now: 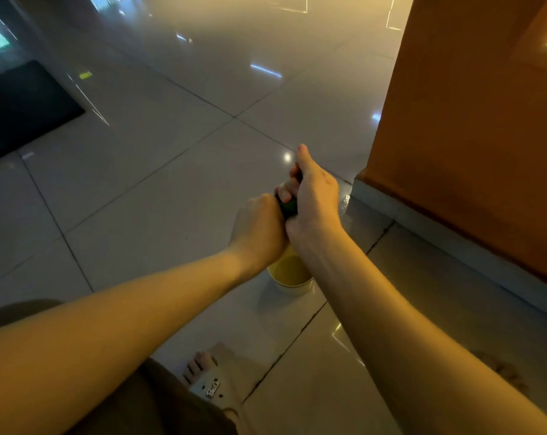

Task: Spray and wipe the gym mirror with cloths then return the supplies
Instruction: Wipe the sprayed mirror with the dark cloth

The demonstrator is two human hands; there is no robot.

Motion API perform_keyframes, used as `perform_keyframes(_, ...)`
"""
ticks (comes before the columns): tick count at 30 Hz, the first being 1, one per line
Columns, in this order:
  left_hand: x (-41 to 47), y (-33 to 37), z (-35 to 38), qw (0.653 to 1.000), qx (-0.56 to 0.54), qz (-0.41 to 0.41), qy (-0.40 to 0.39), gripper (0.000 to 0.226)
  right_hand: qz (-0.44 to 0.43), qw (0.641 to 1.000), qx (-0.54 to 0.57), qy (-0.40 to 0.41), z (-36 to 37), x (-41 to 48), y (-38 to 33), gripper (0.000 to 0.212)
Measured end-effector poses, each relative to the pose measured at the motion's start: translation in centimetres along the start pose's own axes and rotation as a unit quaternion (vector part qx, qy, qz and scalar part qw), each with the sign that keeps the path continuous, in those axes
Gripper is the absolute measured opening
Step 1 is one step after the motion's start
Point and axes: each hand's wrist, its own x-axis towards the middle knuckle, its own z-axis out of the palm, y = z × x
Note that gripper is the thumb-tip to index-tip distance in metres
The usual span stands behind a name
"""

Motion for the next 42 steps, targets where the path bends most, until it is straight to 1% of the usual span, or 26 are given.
perform_keyframes(2, 0.5, 0.1, 0.0, 0.999, -0.011, -0.015, -0.050, 0.037, 0.006, 0.998, -0.051, -0.029, -0.4, 0.4, -0.2, 0.045)
perform_keyframes(4, 1.2, 0.4, -0.2, 0.991, -0.074, -0.021, -0.112, 0.038, 0.020, 0.994, -0.083, -0.062, -0.7, 1.1, -0.3, 0.047)
perform_keyframes(5, 1.6, 0.4, -0.2, 0.982, -0.112, -0.042, -0.143, 0.037, 0.029, 0.993, -0.085, -0.076, -0.9, 1.7, -0.3, 0.048)
perform_keyframes(8, 2.7, -0.3, 0.2, 0.944, -0.208, -0.142, -0.215, 0.035, 0.068, 0.990, -0.068, -0.101, -1.7, 3.7, 0.3, 0.054)
perform_keyframes(10, 3.5, -1.3, 1.2, 0.912, -0.271, -0.176, -0.254, 0.034, 0.095, 0.987, -0.061, -0.110, -2.1, 5.3, 1.0, 0.056)
perform_keyframes(13, 4.3, -3.1, 3.0, 0.866, -0.352, -0.206, -0.288, 0.034, 0.130, 0.981, -0.063, -0.131, -2.8, 7.3, 2.1, 0.057)
perform_keyframes(19, 5.5, -6.3, 6.7, 0.789, -0.445, -0.275, -0.322, 0.042, 0.180, 0.965, -0.076, -0.178, -3.7, 10.9, 4.5, 0.059)
perform_keyframes(24, 5.8, -7.5, 8.2, 0.742, -0.490, -0.292, -0.352, 0.045, 0.200, 0.953, -0.087, -0.208, -4.5, 12.5, 5.6, 0.062)
perform_keyframes(32, 5.8, -7.6, 9.5, 0.704, -0.536, -0.278, -0.373, 0.053, 0.225, 0.940, -0.092, -0.239, -5.4, 13.6, 5.5, 0.066)
perform_keyframes(38, 5.6, -8.0, 10.2, 0.686, -0.554, -0.267, -0.389, 0.037, 0.240, 0.935, -0.092, -0.246, -5.9, 13.9, 5.9, 0.066)
perform_keyframes(40, 5.7, -8.3, 10.2, 0.688, -0.542, -0.253, -0.412, 0.037, 0.246, 0.934, -0.090, -0.245, -6.1, 13.9, 6.1, 0.066)
perform_keyframes(42, 5.8, -8.6, 10.1, 0.702, -0.510, -0.243, -0.434, 0.041, 0.239, 0.937, -0.106, -0.233, -6.1, 13.9, 6.3, 0.064)
